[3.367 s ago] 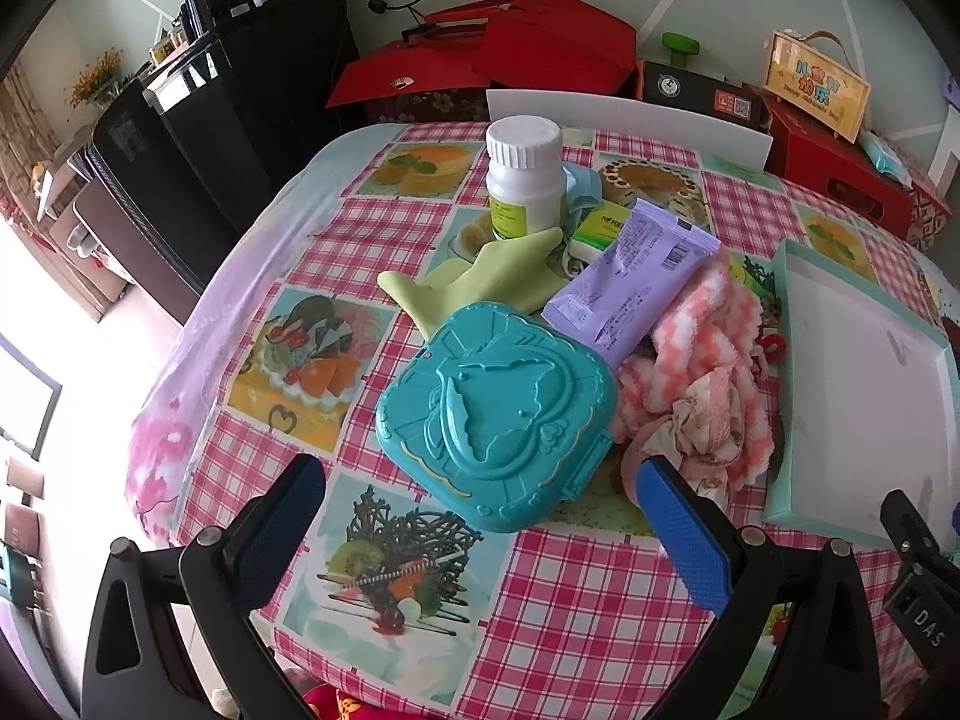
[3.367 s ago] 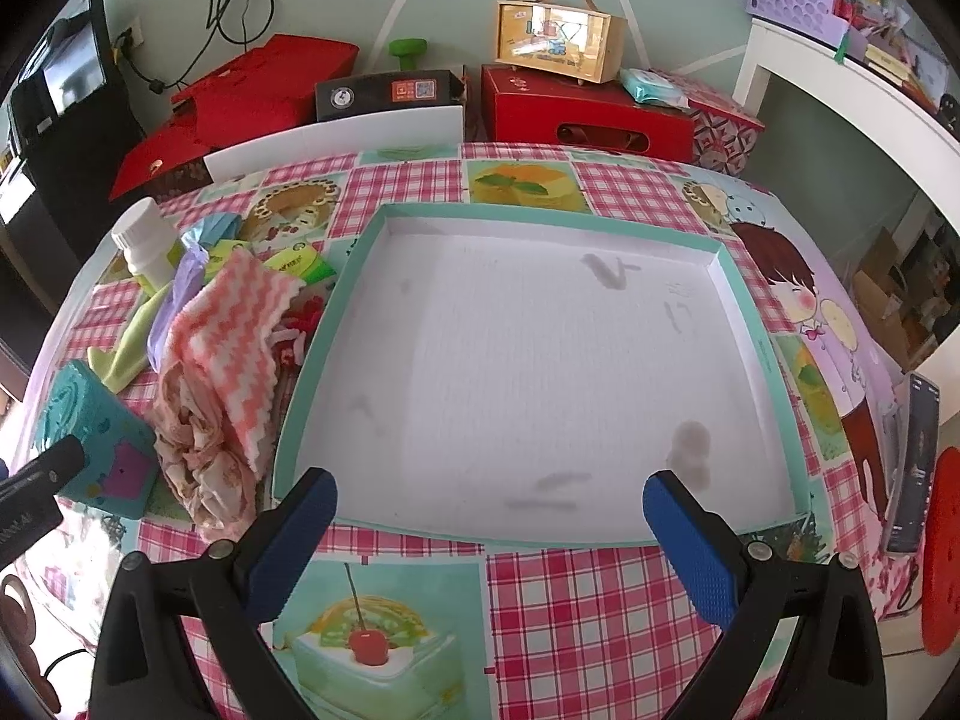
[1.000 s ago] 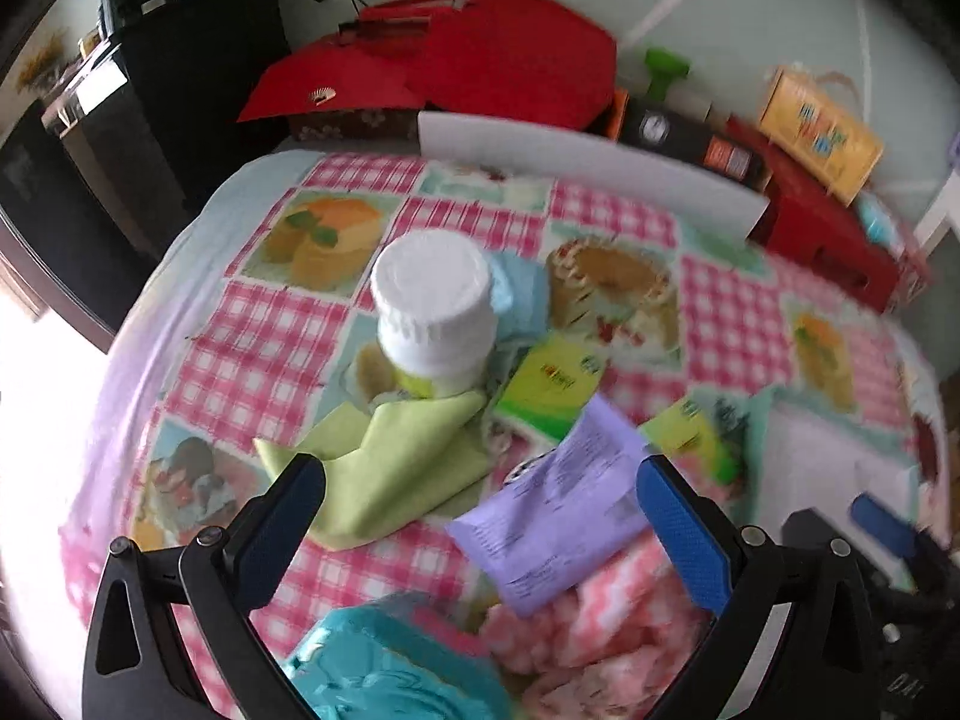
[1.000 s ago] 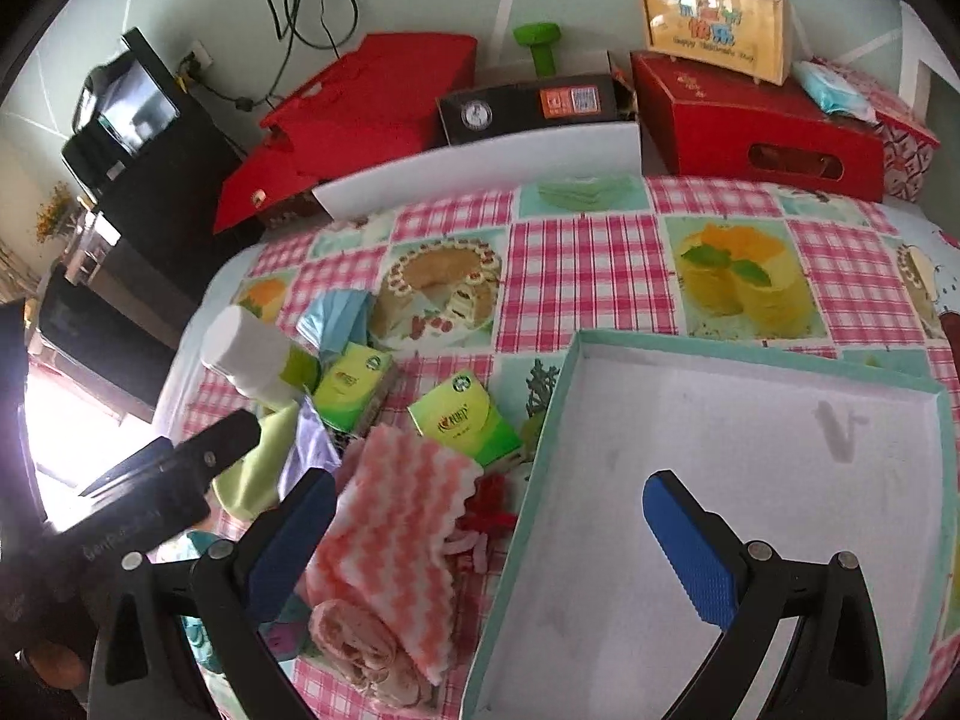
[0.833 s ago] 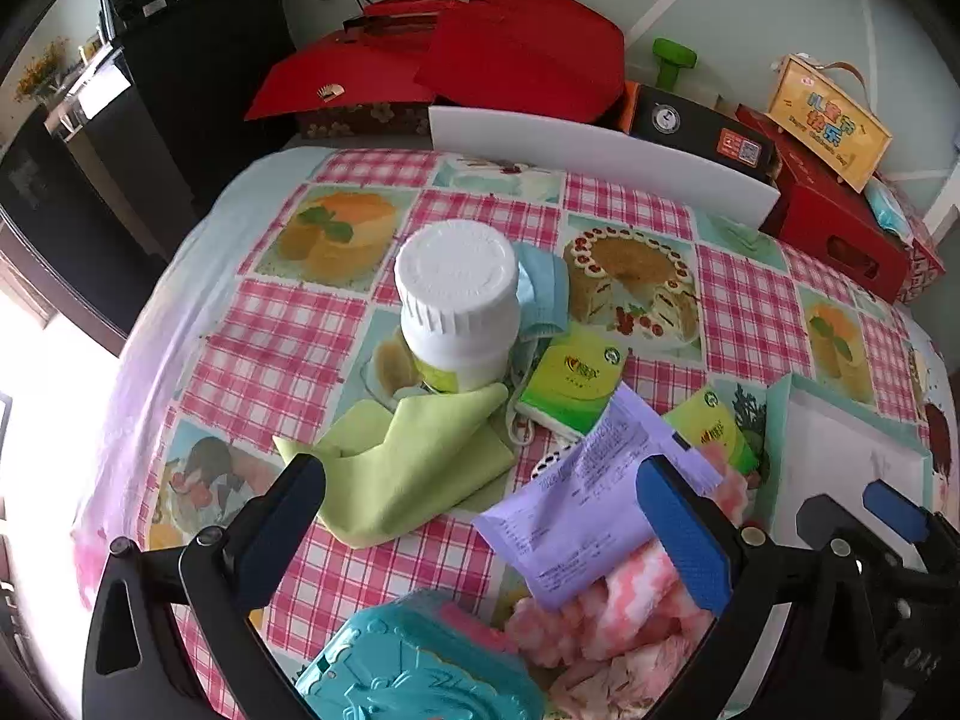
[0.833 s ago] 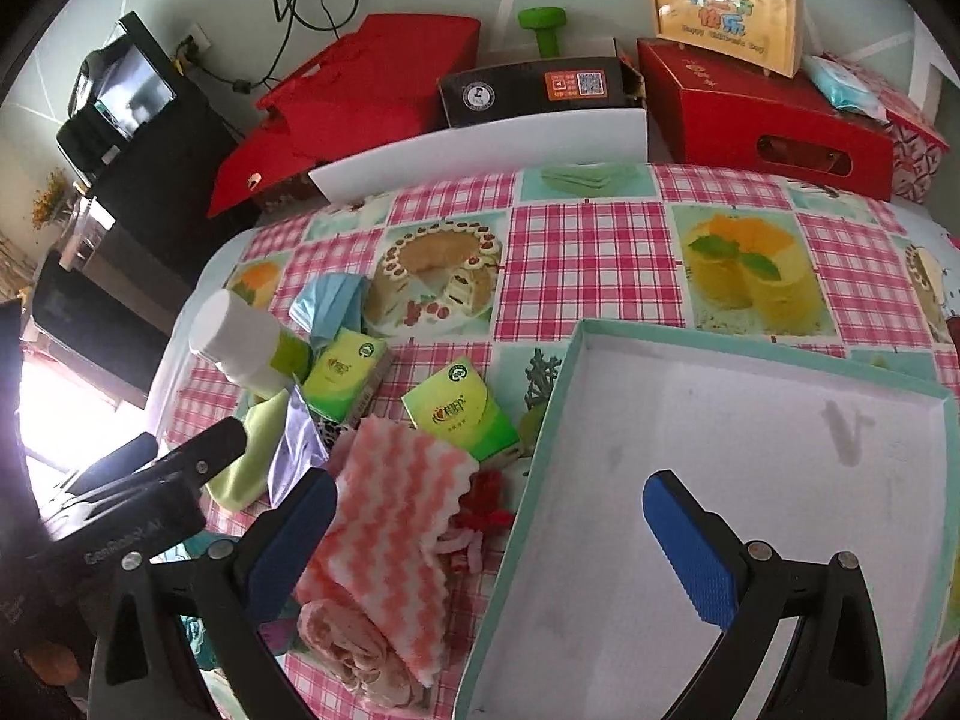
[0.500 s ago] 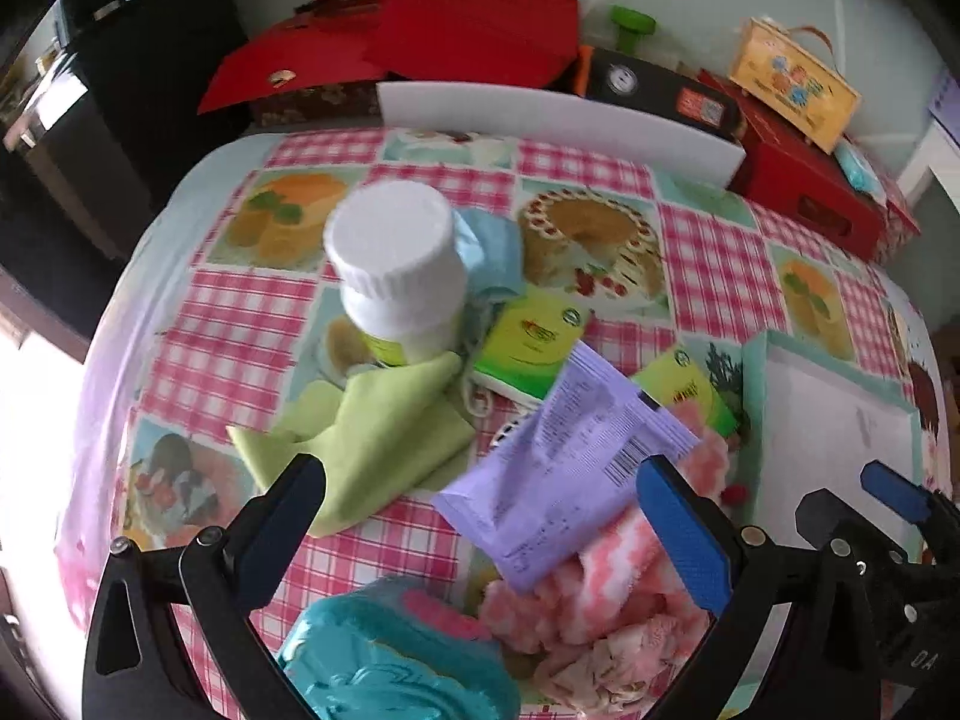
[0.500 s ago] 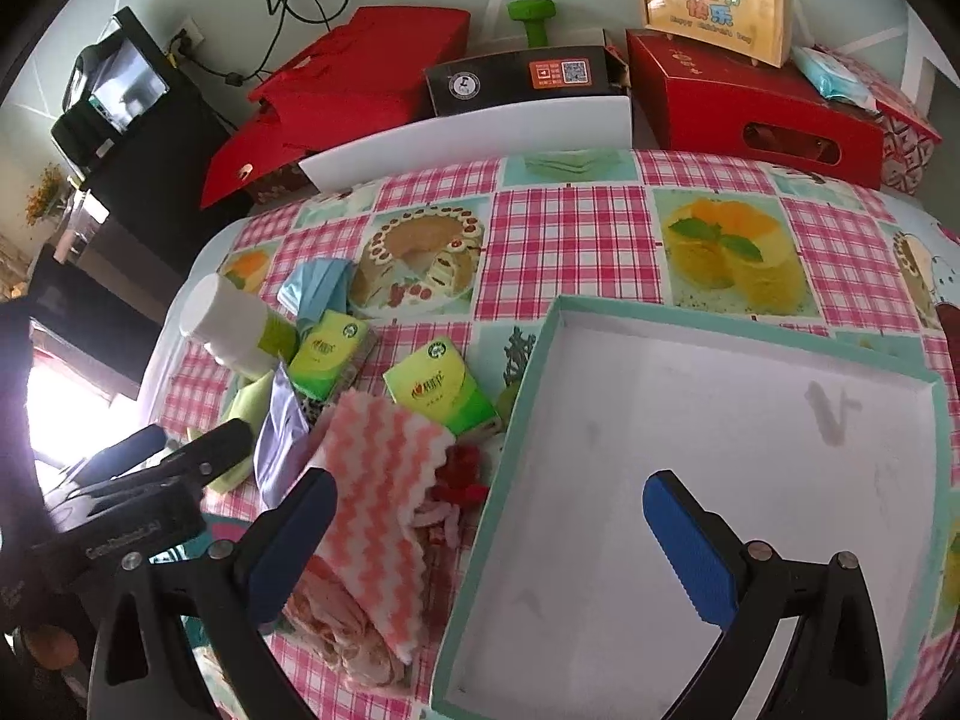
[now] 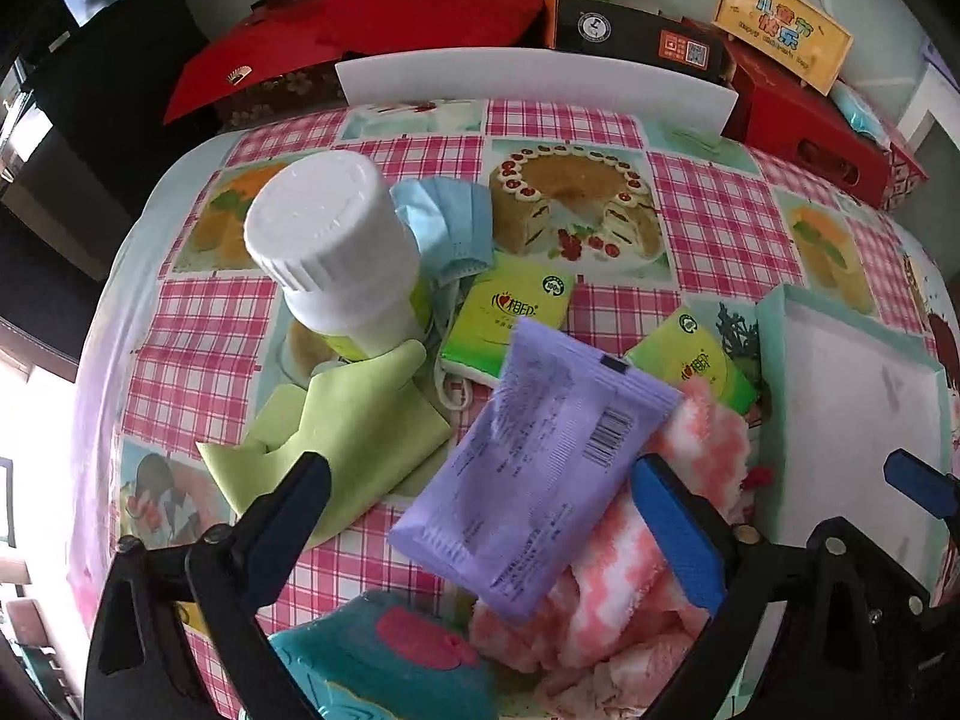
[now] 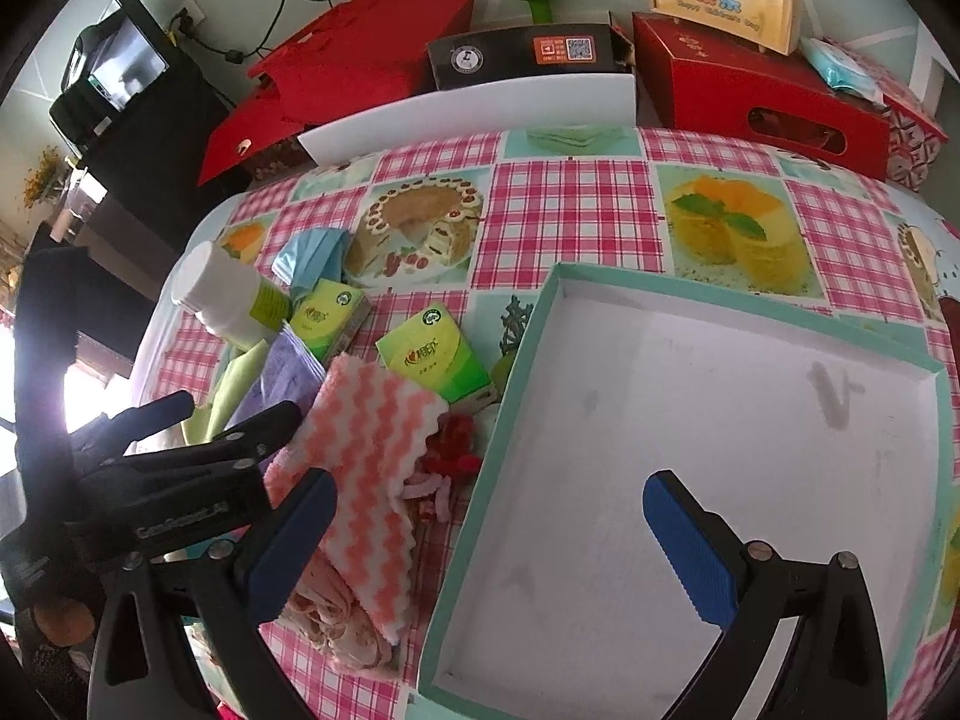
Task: Organize soft objects
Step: 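Move left gripper to the purple packet while right gripper approaches the pink zigzag towel, then close left gripper on the purple packet while right gripper grasps the pink zigzag towel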
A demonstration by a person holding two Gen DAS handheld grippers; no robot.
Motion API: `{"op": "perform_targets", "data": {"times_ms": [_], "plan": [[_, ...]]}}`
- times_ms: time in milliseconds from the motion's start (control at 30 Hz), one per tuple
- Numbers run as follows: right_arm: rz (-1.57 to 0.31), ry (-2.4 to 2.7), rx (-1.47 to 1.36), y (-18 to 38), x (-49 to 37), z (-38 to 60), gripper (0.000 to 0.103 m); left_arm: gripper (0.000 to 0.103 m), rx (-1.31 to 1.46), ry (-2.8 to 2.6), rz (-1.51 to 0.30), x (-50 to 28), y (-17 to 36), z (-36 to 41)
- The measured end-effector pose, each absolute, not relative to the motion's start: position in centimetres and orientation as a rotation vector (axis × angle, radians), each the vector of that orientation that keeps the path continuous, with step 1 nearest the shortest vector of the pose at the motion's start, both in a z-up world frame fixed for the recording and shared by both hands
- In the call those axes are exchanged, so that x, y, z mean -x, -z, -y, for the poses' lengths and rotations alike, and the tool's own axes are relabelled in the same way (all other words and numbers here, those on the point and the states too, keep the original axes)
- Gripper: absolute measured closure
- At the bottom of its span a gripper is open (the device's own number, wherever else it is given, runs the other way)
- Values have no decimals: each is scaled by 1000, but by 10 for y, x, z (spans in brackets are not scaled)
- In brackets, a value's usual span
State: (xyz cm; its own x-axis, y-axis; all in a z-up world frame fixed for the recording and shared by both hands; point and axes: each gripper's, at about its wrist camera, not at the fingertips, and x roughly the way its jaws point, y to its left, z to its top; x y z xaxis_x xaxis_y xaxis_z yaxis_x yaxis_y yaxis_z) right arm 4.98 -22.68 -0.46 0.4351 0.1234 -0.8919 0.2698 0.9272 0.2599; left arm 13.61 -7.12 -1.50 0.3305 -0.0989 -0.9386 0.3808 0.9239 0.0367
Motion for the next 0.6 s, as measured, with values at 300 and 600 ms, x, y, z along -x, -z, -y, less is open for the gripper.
{"op": "perform_targets", "data": {"times_ms": [300,600], "plan": [[-1134,92,-381,7,-51,224,0,17,-259,330,-1235,-140,26,74],[-1134,78,-369,8,-53,219,0,52,-219,363,-1258,-140,25,71]]}}
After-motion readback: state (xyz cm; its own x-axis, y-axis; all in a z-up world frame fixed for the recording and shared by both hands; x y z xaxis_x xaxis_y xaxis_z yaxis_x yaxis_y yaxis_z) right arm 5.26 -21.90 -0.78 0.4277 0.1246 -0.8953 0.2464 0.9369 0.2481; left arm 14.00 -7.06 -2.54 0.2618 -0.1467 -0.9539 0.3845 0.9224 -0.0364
